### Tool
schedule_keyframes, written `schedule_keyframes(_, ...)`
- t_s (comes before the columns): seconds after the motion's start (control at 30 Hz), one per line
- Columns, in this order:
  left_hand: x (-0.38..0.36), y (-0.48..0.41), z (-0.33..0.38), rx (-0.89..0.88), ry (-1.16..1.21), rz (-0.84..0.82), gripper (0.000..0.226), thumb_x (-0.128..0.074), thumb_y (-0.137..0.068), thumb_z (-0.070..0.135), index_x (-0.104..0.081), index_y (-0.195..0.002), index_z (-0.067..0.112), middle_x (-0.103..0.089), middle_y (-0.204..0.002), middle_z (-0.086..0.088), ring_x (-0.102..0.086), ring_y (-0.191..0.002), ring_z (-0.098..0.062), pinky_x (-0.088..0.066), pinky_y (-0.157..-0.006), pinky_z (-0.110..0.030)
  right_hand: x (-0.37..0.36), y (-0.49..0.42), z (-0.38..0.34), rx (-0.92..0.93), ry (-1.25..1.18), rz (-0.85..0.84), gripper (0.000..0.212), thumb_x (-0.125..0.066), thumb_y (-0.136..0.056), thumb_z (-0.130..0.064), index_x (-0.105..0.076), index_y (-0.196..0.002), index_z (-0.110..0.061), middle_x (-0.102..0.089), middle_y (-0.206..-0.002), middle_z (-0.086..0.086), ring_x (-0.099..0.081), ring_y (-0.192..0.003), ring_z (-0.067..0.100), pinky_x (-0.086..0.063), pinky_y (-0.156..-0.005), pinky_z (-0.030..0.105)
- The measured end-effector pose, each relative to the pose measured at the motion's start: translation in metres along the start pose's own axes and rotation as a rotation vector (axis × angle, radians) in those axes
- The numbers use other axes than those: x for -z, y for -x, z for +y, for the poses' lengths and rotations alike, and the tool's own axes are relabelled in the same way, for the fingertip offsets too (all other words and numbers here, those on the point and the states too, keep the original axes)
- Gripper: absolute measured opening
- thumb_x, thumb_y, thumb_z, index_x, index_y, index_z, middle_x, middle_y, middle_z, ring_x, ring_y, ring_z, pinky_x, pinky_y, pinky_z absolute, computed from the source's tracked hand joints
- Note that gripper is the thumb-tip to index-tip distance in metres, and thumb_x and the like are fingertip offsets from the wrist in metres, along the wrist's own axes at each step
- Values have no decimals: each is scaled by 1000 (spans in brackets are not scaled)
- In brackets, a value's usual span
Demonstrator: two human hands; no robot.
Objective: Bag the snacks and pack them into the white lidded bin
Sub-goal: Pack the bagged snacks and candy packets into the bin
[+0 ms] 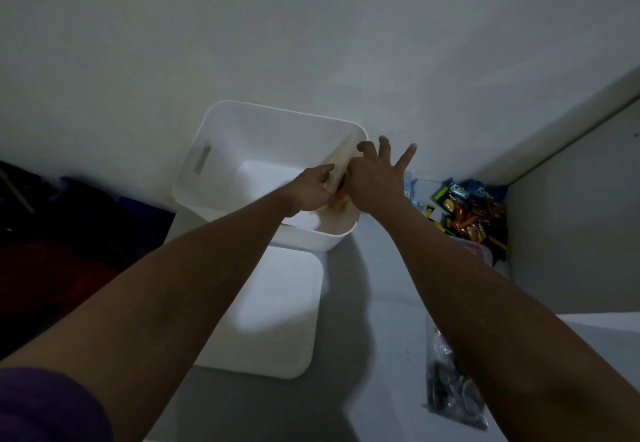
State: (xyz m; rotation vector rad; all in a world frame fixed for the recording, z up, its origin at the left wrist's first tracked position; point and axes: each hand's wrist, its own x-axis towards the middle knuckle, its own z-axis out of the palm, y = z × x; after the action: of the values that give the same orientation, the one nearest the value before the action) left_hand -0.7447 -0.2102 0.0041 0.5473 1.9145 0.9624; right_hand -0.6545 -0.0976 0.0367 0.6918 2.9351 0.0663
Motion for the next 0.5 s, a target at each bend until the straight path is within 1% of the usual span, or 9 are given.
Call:
schedule_keyframes(0.03,0,2,0,-4,-56,-27,111,-75,-56,28,-24,-154,22,-36,-155,-3,-45,-134,-27,-44,-107,-42,0,2,4,-4,-61,24,25,-54,-89,-23,-67,-110,-19,-36,-149,6,-14,-147,35,6,-105,77)
schedule_keyframes(0.1,0,3,0,-21,-164,-16,101,-70,-65,15,-24,-154,18,-38,-153,-8,-47,-132,-32,-46,-102,-40,0,5,10,-30,-193,86,27,-52,-89,-15,-65,-111,-20,-39,-145,5,-23,-143,32,4,-108,76)
schedule_keyframes(0.17,-1,4,1,-59,-213,83,84,-60,-77,-4,-29,-153,13,-45,-144,-15,-51,-126,-38,-47,-98,-42,0,10,15,-79,-314,140,27,-48,-91,-13,-64,-111,-21,-43,-138,4,-32,-137,30,2,-111,74)
schedule_keyframes(0.2,-1,3,1,-70,-210,144,79,-57,-80,-8,-31,-151,11,-50,-140,-16,-53,-123,-38,-47,-98,-41,0,12,18,-98,-354,158,28,-46,-92,-14,-64,-113,-22,-44,-136,4,-35,-134,29,1,-111,73)
schedule_keyframes(0.27,-3,6,5,-94,-199,232,72,-56,-83,-8,-35,-149,9,-55,-134,-14,-55,-121,-33,-46,-99,-36,0,19,27,-114,-388,165,29,-44,-95,-17,-61,-118,-25,-45,-134,2,-39,-132,28,-1,-112,72)
schedule_keyframes(0.33,-7,13,13,-113,-223,301,68,-56,-85,-6,-37,-148,10,-57,-132,-12,-54,-122,-29,-44,-101,-30,0,29,38,-110,-399,160,30,-44,-96,-18,-58,-122,-25,-45,-135,2,-41,-130,27,-3,-112,72)
schedule_keyframes(0.4,-13,24,25,-112,-235,375,65,-55,-86,-3,-37,-147,12,-55,-134,-10,-52,-123,-25,-41,-97,-23,0,41,52,-122,-437,157,31,-45,-96,-19,-56,-124,-23,-45,-136,3,-43,-128,27,-3,-112,71)
schedule_keyframes(0.47,-21,35,37,-136,-253,450,64,-57,-84,-2,-41,-145,12,-53,-138,-11,-50,-125,-25,-40,-99,-24,1,55,67,-132,-502,160,30,-47,-96,-21,-57,-124,-22,-46,-136,4,-46,-125,27,-7,-113,68)
schedule_keyframes(0.5,-27,40,43,-153,-275,496,64,-57,-82,0,-43,-143,12,-52,-139,-12,-49,-127,-27,-40,-103,-29,-1,63,76,-135,-540,156,30,-48,-95,-21,-57,-124,-20,-46,-135,5,-49,-122,28,-15,-113,65)
